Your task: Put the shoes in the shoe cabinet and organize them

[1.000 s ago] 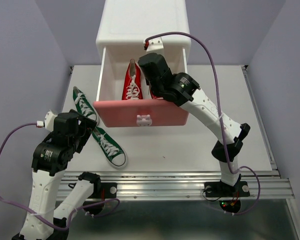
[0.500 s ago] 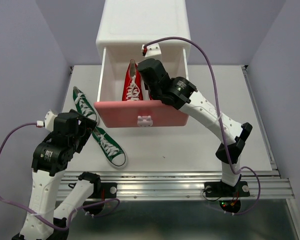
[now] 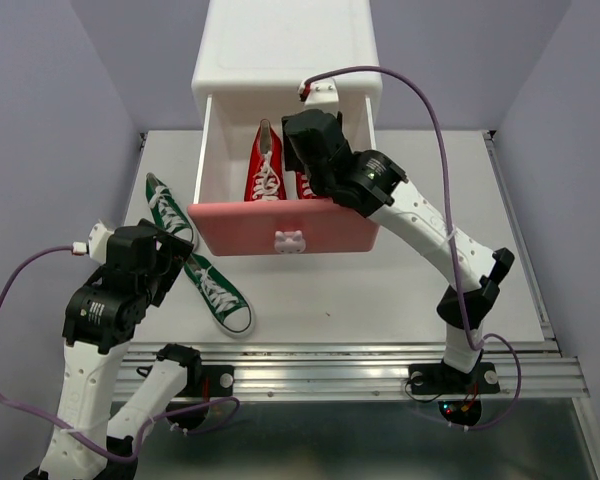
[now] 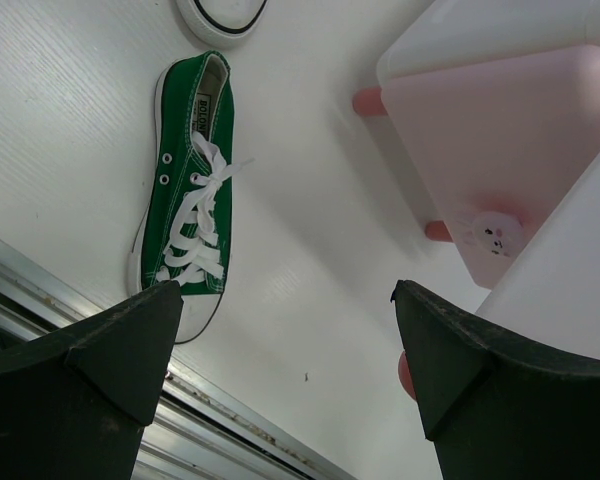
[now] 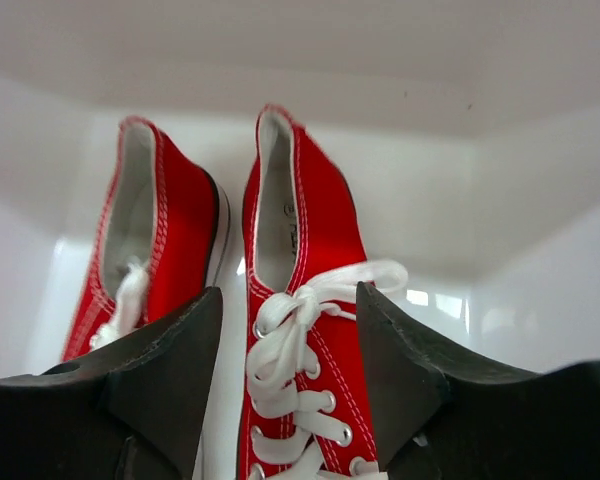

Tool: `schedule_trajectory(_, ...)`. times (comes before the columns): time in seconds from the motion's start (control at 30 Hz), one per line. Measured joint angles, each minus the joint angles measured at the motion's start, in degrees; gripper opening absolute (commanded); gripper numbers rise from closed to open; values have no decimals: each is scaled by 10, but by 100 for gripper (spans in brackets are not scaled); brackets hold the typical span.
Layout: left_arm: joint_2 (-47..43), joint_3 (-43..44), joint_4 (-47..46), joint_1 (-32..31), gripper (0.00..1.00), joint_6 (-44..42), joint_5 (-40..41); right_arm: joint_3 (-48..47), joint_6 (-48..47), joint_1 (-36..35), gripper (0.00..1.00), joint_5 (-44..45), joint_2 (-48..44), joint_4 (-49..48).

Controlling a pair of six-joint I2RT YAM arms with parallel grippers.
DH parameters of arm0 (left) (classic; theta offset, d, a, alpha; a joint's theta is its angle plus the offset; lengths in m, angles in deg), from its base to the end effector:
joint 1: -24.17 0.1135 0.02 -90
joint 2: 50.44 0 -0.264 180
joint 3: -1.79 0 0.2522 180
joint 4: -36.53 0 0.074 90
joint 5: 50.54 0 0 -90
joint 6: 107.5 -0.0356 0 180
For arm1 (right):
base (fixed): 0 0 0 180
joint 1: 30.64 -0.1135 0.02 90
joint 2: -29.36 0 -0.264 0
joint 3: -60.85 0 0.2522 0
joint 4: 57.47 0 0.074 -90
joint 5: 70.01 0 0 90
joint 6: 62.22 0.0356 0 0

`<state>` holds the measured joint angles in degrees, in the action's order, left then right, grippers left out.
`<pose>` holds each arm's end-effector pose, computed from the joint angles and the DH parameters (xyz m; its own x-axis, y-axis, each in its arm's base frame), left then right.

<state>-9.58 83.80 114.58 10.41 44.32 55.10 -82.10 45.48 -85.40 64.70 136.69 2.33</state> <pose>0.0963 -0.0137 0.3872 -0.2927 -0.8022 -0.5203 -0.5048 0.5918 -0.6285 0.2479 0.3075 0.4717 -0.2890 -0.0347 -0.9567 -0.1283 0.9917 0.0028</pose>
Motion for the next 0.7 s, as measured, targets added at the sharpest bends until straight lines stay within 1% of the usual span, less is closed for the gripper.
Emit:
schedule_trajectory(0.07, -1, 0, 0, 0, 99, 0, 0, -29, -5, 0, 65, 3, 0, -3)
schedule_trajectory(0.17, -1, 0, 0, 0, 99, 0, 0, -58, -19, -1, 69, 7, -4, -33)
schedule_trajectory(0.2, -1, 0, 0, 0, 99, 0, 0, -61, -26, -1, 76, 6, -8, -47)
schedule_trajectory(0.23, -1, 0, 0, 0, 99, 0, 1, -61, -31, -1, 81, 6, -11, -59)
schedule_trajectory(0.27, -1, 1, 0, 0, 99, 0, 1, -61, -36, -1, 90, 4, -17, -76)
schedule_trajectory(0.3, 0, 2, 0, 0, 99, 0, 2, -59, -42, -1, 96, 0, -20, -94)
schedule_trajectory(0.33, 1, 3, 0, 0, 99, 0, 3, -51, -50, 0, 100, -8, -28, -124)
schedule_trajectory(0.5, 16, 20, 1, 0, 99, 0, 7, -10, -64, -1, 100, -37, -72, -211)
schedule_trajectory(0.63, 33, 44, 2, 0, 99, -4, 12, 17, -64, -1, 100, -61, -113, -244)
schedule_trajectory(0.7, 41, 59, 2, 0, 99, -8, 14, 39, -64, -1, 100, -95, -144, -249)
